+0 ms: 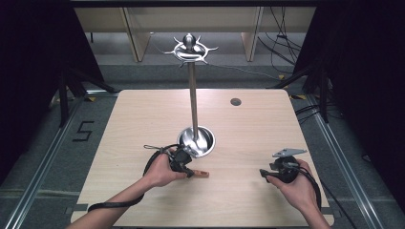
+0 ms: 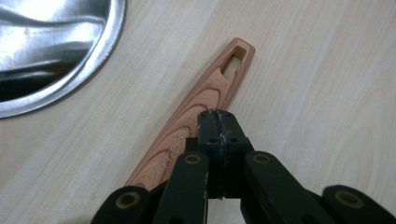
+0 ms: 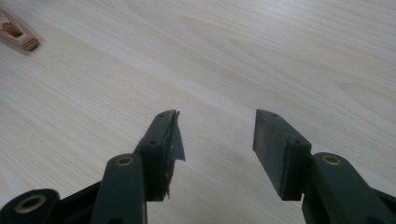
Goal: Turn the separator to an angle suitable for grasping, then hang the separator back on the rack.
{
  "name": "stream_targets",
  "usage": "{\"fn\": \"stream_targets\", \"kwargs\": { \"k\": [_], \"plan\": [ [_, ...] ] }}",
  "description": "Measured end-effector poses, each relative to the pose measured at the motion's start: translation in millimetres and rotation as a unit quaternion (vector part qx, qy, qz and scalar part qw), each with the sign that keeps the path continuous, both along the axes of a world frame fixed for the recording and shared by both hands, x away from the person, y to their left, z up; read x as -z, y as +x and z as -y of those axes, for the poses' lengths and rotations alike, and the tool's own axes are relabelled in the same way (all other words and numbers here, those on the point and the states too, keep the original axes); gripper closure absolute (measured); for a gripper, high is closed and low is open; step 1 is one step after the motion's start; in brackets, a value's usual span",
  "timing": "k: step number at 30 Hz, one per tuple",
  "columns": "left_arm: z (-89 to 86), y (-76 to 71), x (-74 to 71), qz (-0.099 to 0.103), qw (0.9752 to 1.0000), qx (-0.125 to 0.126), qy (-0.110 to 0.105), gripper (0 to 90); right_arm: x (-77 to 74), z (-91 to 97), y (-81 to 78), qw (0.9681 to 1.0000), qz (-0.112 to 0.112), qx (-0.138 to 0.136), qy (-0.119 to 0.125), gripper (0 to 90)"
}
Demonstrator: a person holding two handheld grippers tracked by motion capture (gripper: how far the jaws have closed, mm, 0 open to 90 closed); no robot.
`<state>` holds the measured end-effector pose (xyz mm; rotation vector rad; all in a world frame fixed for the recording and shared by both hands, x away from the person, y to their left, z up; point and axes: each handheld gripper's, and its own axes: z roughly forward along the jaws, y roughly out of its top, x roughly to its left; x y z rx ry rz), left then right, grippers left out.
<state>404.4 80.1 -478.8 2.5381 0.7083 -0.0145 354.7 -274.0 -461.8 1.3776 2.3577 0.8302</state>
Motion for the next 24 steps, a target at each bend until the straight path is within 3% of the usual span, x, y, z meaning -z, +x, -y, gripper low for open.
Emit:
{"fn": "stream_targets", "kwargs": {
  "k": [1,3,4,5,6,7,8,11,12,13,14,18,19,20,22,23,24],
  "plan": [
    [0.1,0.0,-2.0,0.009,0.9999,-0.006,-0.010,86.4,-1.1,-3.1,-2.4,0.9998,-0.014,0.013,0.006,50.2],
    [0.0,-1.3,-4.7,0.011,0.9998,-0.011,-0.011,82.9,-0.7,-2.6,-1.6,1.0000,-0.007,0.006,0.003,50.1],
    [-0.2,-1.9,-8.1,0.021,0.9997,-0.006,-0.011,82.9,-0.6,-2.0,-1.3,1.0000,0.001,-0.003,0.000,50.0],
    [-0.6,-2.3,-17.4,0.032,0.9995,0.008,0.003,75.3,-2.1,-3.3,-3.4,1.0000,-0.008,0.006,0.002,50.0],
    [-0.6,-2.3,-17.4,0.032,0.9995,0.008,0.003,68.5,-2.1,-3.3,-3.4,1.0000,-0.008,0.006,0.002,50.0],
    [-1.3,-1.2,-23.3,0.027,0.9984,0.035,0.035,60.8,-3.0,-2.7,-1.8,1.0000,-0.001,0.002,0.005,49.9],
    [-1.3,-1.2,-23.3,0.027,0.9984,0.035,0.035,56.3,-3.0,-2.7,-1.8,1.0000,-0.001,0.002,0.005,49.9],
    [-8.4,9.0,-29.6,0.036,0.9965,0.035,0.067,49.2,-3.2,-1.2,0.4,1.0000,0.004,-0.005,0.007,50.0],
    [-8.4,9.0,-29.6,0.036,0.9965,0.035,0.067,47.5,-3.2,-1.2,0.4,1.0000,0.004,-0.005,0.007,50.0],
    [-13.6,17.0,-32.8,0.040,0.9935,0.060,0.088,46.3,-4.6,-1.2,-0.6,0.9999,-0.003,0.003,0.011,50.1],
    [-14.8,19.2,-33.3,0.036,0.9933,0.061,0.091,45.0,-3.5,0.9,0.9,0.9999,0.012,-0.007,0.005,50.1],
    [-15.9,23.1,-33.0,0.038,0.9930,0.062,0.093,42.6,-5.8,0.9,-0.5,0.9999,0.004,0.004,0.014,49.9],
    [-16.7,26.1,-33.8,0.034,0.9899,0.083,0.109,42.6,-4.7,3.0,1.5,0.9999,0.015,-0.004,0.006,49.7],
    [-16.7,26.1,-33.8,0.034,0.9899,0.083,0.109,42.5,-6.4,1.8,0.7,0.9999,0.001,0.007,0.012,49.6],
    [-15.3,25.7,-30.5,0.030,0.9893,0.081,0.118,42.3,-6.1,1.6,1.3,0.9998,0.010,0.007,0.013,49.4],
    [-14.3,27.0,-28.8,0.027,0.9865,0.093,0.132,42.5,-6.8,1.6,2.6,0.9998,0.017,0.000,0.008,49.2],
    [-13.3,28.1,-28.1,0.025,0.9854,0.101,0.135,43.0,-6.2,2.0,3.6,0.9998,0.020,-0.004,0.003,49.2]
  ]
}}
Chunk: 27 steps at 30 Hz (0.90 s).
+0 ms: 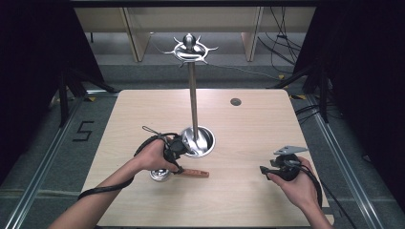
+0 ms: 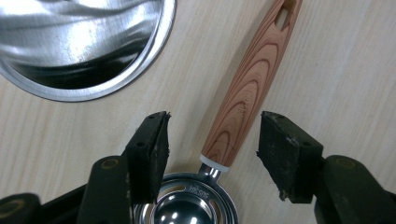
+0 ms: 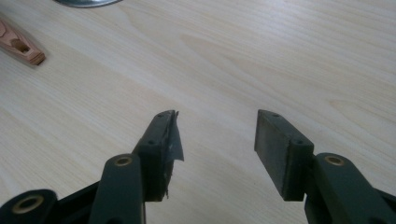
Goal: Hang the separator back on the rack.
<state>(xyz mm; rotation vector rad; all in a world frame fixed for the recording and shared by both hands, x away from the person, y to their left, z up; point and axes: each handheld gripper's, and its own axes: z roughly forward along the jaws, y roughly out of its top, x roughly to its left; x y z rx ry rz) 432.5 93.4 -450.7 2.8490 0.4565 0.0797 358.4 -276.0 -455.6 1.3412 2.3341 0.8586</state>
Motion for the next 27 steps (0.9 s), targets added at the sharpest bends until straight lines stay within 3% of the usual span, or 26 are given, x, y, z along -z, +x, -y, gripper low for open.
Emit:
{"fn": "stream_targets", "kwargs": {
  "k": [2,3,4,10,12,13,14,15,19,23,26,27],
  "plan": [
    [1.8,1.6,1.2,0.001,0.9999,0.011,0.006,44.4,-1.4,-2.8,-1.4,0.9998,-0.011,0.015,0.007,49.1],
    [4.3,-1.2,5.4,0.001,0.9998,-0.012,-0.014,45.2,-1.3,-3.0,-1.2,0.9998,-0.012,0.014,0.007,49.1],
    [4.3,-1.2,5.4,0.001,0.9998,-0.012,-0.014,45.5,-1.3,-3.0,-1.2,0.9998,-0.012,0.014,0.007,49.1],
    [8.2,-0.6,14.0,-0.015,0.9995,0.016,0.024,49.4,-1.2,-1.7,-1.4,0.9999,-0.010,0.010,0.007,49.1],
    [8.4,-1.2,15.2,-0.017,0.9994,0.018,0.025,51.5,0.6,0.6,0.5,1.0000,0.002,-0.002,-0.003,49.1],
    [8.9,-0.8,17.0,-0.019,0.9989,0.028,0.031,52.2,-1.3,-1.3,-1.8,0.9998,-0.017,0.013,0.006,49.0],
    [9.3,-0.8,18.0,-0.019,0.9987,0.031,0.035,53.0,-0.4,0.1,-1.2,1.0000,-0.007,0.005,-0.003,49.0],
    [9.9,-2.6,19.6,-0.031,0.9986,0.025,0.035,53.9,-1.4,-1.4,-1.8,0.9998,-0.015,0.012,0.003,49.0],
    [11.8,-1.9,22.8,-0.030,0.9978,0.041,0.043,59.0,-0.8,-1.3,-0.7,1.0000,-0.004,0.004,0.005,49.0],
    [13.1,-4.1,23.9,-0.047,0.9966,0.042,0.053,62.2,-1.1,-1.8,-1.4,0.9998,-0.014,0.015,0.005,49.0],
    [14.6,-4.8,23.1,-0.049,0.9958,0.046,0.063,63.2,-1.3,-1.4,-1.3,0.9997,-0.016,0.015,0.007,48.9],
    [16.6,-2.4,22.3,-0.036,0.9941,0.071,0.073,63.6,-0.7,-0.2,-1.3,0.9999,-0.007,0.010,0.005,49.0]
  ]
}}
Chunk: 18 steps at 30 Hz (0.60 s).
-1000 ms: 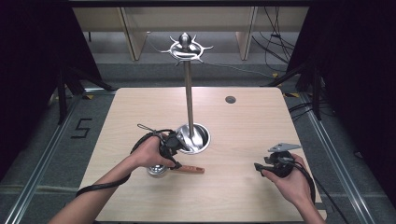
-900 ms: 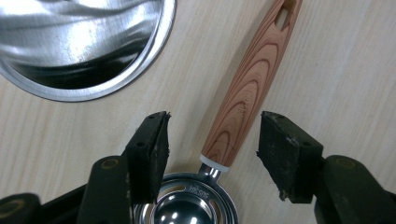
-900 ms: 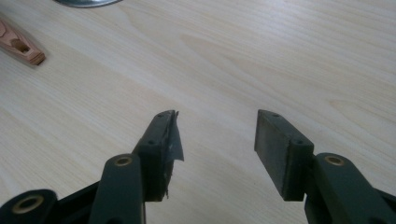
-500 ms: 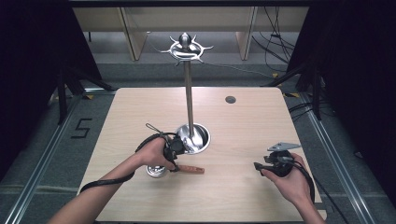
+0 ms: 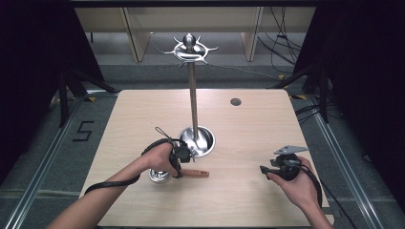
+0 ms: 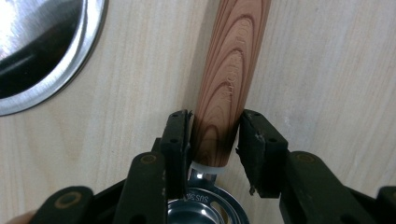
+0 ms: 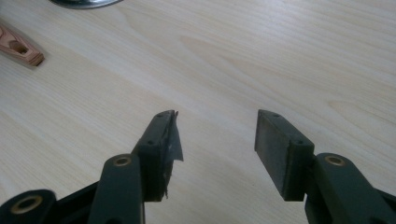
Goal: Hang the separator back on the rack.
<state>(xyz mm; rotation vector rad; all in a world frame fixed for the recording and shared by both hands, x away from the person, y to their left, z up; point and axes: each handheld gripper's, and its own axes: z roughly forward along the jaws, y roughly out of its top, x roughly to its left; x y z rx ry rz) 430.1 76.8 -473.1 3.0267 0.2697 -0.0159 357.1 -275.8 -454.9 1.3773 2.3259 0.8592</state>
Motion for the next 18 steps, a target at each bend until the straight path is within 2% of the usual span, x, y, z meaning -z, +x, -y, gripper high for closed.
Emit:
{"fn": "stream_targets", "kwargs": {
  "k": [5,8,9,12,14,17,18],
  "plan": [
    [3.3,-1.3,-0.2,0.003,1.0000,0.001,0.009,64.7,-1.3,-0.6,-0.3,1.0000,-0.008,0.006,0.003,48.9],
    [4.8,-2.1,0.0,0.001,0.9999,-0.003,0.016,65.6,0.6,0.2,1.3,1.0000,0.006,-0.006,-0.005,48.9],
    [5.7,-2.2,0.0,-0.004,0.9998,-0.004,0.021,65.9,-0.6,-1.8,-0.1,1.0000,-0.007,0.005,0.002,48.8],
    [9.9,-4.3,0.8,-0.006,0.9994,-0.003,0.033,67.0,0.4,-0.3,1.0,1.0000,0.005,-0.007,-0.002,48.4],
    [10.9,-5.2,0.3,-0.007,0.9993,-0.007,0.037,67.3,-0.3,-0.1,-0.9,1.0000,0.004,0.000,-0.001,48.4],
    [10.8,-7.3,0.1,-0.012,0.9991,-0.020,0.035,68.0,-0.4,0.6,-0.8,1.0000,0.002,-0.001,-0.001,48.4],
    [8.8,-7.9,0.6,-0.008,0.9992,-0.032,0.022,68.3,-0.6,0.1,-1.3,1.0000,-0.007,0.004,0.005,48.3]
  ]
}}
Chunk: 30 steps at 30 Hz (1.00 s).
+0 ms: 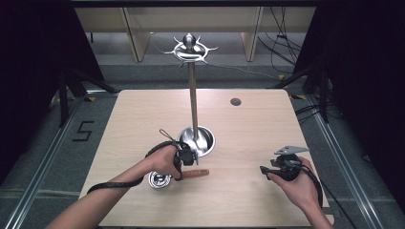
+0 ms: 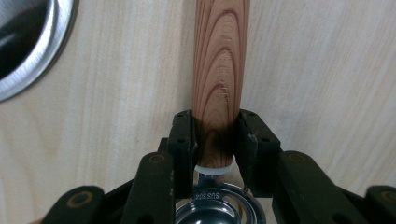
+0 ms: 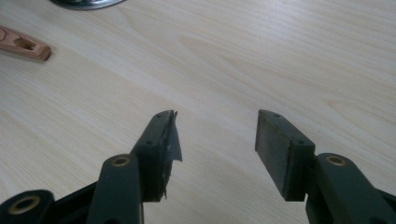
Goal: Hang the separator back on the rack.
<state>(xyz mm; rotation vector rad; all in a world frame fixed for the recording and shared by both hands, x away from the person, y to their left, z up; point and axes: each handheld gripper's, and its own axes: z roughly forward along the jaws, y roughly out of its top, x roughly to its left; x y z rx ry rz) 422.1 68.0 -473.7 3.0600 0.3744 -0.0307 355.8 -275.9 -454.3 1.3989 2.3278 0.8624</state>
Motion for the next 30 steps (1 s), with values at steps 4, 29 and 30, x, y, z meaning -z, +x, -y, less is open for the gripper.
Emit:
{"fn": "stream_targets", "kwargs": {
  "k": [4,29,30],
  "plan": [
    [-5.4,-0.9,-0.6,0.001,0.9996,-0.017,-0.022,68.5,1.5,1.5,1.4,0.9999,0.010,-0.009,-0.003,48.2],
    [-74.7,-27.3,-43.9,0.088,0.9448,-0.142,-0.282,68.9,-0.7,-0.6,-0.6,0.9999,0.009,0.005,0.003,48.4],
    [-78.4,-30.1,-46.6,0.099,0.9390,-0.145,-0.296,68.9,-1.1,-0.5,-0.6,0.9999,0.012,0.007,0.000,48.4]
  ]
}}
